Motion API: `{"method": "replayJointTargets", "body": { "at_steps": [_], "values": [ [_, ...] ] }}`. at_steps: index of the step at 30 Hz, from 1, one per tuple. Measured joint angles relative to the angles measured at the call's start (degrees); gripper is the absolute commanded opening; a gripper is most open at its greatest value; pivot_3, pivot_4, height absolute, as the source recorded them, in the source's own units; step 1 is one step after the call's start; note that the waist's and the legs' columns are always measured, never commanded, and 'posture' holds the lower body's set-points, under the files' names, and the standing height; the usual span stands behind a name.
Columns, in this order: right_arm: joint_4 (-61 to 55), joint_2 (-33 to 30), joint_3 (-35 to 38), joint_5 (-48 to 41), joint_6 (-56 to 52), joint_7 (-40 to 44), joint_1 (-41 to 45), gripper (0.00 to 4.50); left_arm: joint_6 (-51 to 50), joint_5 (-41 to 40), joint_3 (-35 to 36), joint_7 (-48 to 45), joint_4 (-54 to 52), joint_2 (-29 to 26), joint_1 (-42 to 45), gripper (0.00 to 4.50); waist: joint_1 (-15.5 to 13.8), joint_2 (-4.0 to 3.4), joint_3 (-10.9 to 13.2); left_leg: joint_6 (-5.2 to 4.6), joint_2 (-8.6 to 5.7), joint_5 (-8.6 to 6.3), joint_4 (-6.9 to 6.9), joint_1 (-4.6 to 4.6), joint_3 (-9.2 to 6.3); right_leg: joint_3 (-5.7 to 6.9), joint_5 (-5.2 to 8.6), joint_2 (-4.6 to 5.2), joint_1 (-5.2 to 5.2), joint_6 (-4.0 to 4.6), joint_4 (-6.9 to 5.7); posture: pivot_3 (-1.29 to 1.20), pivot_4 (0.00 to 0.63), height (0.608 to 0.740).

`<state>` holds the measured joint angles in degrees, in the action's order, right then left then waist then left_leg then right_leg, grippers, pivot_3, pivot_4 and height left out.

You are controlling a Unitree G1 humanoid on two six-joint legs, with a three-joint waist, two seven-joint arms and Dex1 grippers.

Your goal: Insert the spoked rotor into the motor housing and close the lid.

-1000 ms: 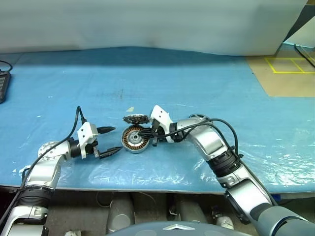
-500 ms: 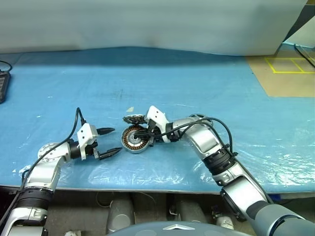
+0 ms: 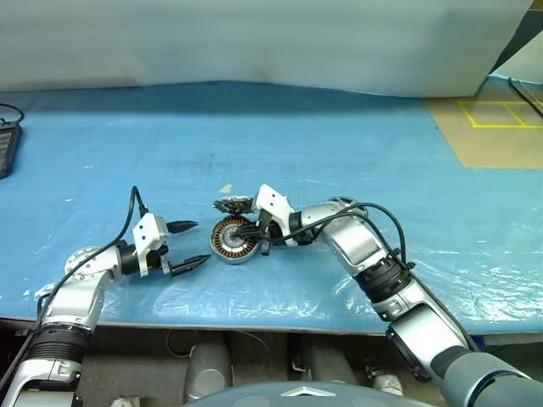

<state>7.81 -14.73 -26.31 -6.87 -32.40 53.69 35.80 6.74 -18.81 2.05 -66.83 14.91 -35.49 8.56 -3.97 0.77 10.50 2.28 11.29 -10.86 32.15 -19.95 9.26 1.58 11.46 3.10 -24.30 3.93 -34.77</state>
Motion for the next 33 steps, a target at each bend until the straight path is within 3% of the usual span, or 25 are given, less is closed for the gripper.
{"method": "replayJointTargets", "body": {
  "at_steps": [12,20,33],
  "values": [
    [-2.44,-1.10,-1.97,2.22,0.62,-1.39,0.15,0.06,0.00,0.00,0.00,-0.16,0.02,0.00,0.21,4.50,-0.02,0.00,0.00,0.00,0.00,0.00,0.02,0.00,0.00,0.00,0.01,0.00,0.00,-0.01,0.00,0.00,0.150,0.740],
    [-5.28,-3.45,2.93,-0.11,-4.55,-1.61,-0.35,0.06,0.01,0.05,-0.02,-0.26,0.43,0.00,0.39,4.50,-0.07,0.00,0.00,0.02,0.02,0.01,0.00,-0.06,0.00,0.01,0.00,-0.02,-0.03,0.00,0.01,0.00,0.150,0.740],
    [-6.90,0.14,2.97,-2.56,-8.34,-0.79,-0.23,0.06,-0.01,0.18,-0.16,-0.32,0.75,0.44,0.13,4.50,0.03,0.00,0.00,0.02,0.05,0.01,0.00,-0.10,0.03,0.01,0.00,-0.03,-0.09,0.01,0.01,0.00,0.150,0.740]
  ]
}}
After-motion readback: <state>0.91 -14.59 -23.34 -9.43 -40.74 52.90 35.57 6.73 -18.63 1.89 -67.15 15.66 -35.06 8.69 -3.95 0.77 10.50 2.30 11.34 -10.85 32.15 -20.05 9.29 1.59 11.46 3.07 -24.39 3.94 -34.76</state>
